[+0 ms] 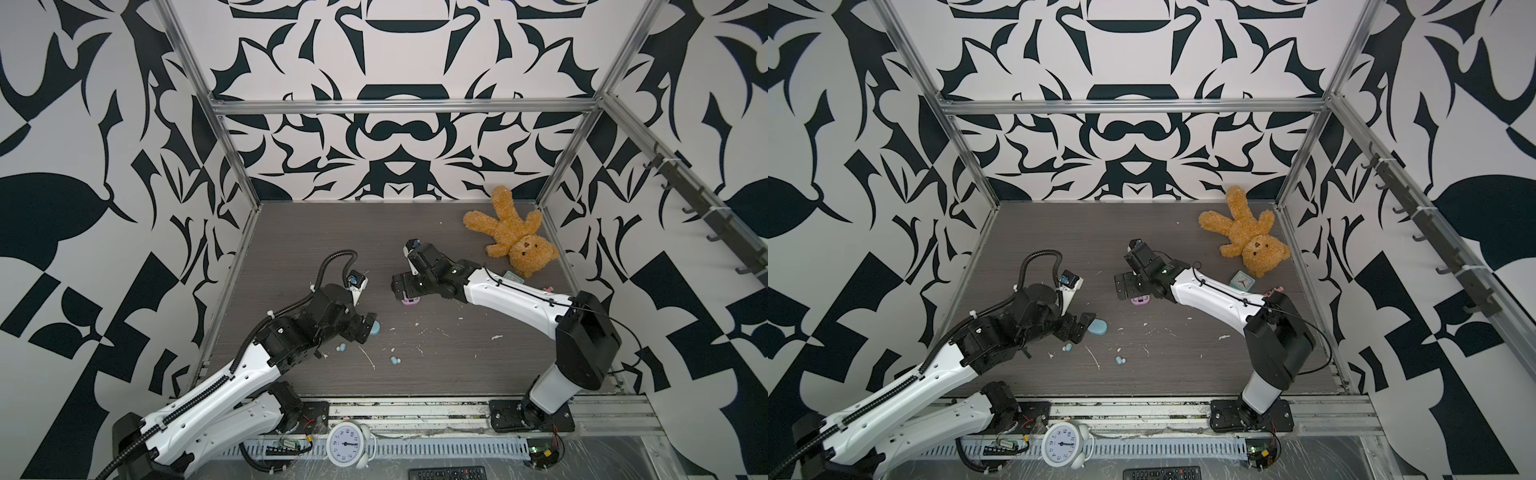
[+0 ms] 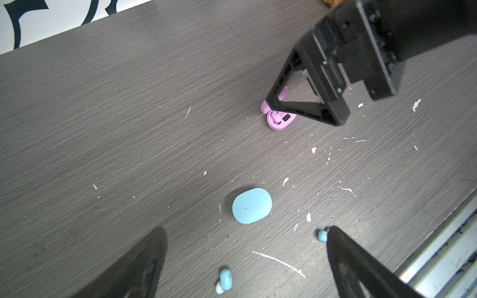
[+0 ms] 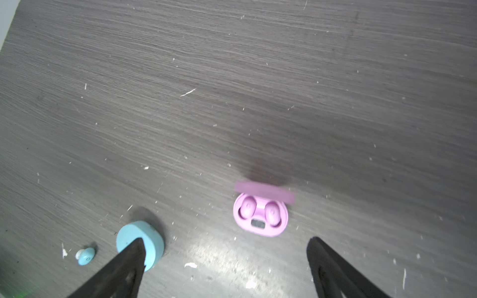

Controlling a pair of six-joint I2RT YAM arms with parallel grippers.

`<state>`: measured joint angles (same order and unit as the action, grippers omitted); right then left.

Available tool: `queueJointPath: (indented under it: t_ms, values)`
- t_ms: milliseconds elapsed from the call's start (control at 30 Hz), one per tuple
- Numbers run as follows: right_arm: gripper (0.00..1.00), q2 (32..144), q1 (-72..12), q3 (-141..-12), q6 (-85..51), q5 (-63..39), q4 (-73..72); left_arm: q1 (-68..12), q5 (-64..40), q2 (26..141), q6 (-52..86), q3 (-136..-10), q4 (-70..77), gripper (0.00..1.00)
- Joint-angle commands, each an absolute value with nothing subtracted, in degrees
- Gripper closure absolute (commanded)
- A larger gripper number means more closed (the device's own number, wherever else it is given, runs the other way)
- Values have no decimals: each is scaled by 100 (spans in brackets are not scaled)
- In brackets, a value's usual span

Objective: Insert wireless bluetooth earbuds into charging case
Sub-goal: Close the charging case at the center of the table.

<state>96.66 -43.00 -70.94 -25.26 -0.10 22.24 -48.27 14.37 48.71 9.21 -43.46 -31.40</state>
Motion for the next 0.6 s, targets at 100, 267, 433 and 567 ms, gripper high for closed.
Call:
queueJointPath:
  t_ms: [100, 267, 433, 567]
  values:
    - [1, 10159, -4000, -7563, -2118, -1037, 2171, -4808, 1564, 4818, 899, -4307, -3199, 1]
    - [0, 10394, -3980, -7690, -2083, -1085, 2147, -4808, 1529, 4798, 899, -4291, -3191, 1]
    - [0, 10555, -3938, -7713, -2039, -1182, 2149, -4808, 1522, 4816, 897, -4295, -3199, 1]
    - [1, 10509, -3938, -7648, -2061, -1203, 2125, -4809, 1510, 4825, 896, -4298, -3190, 1]
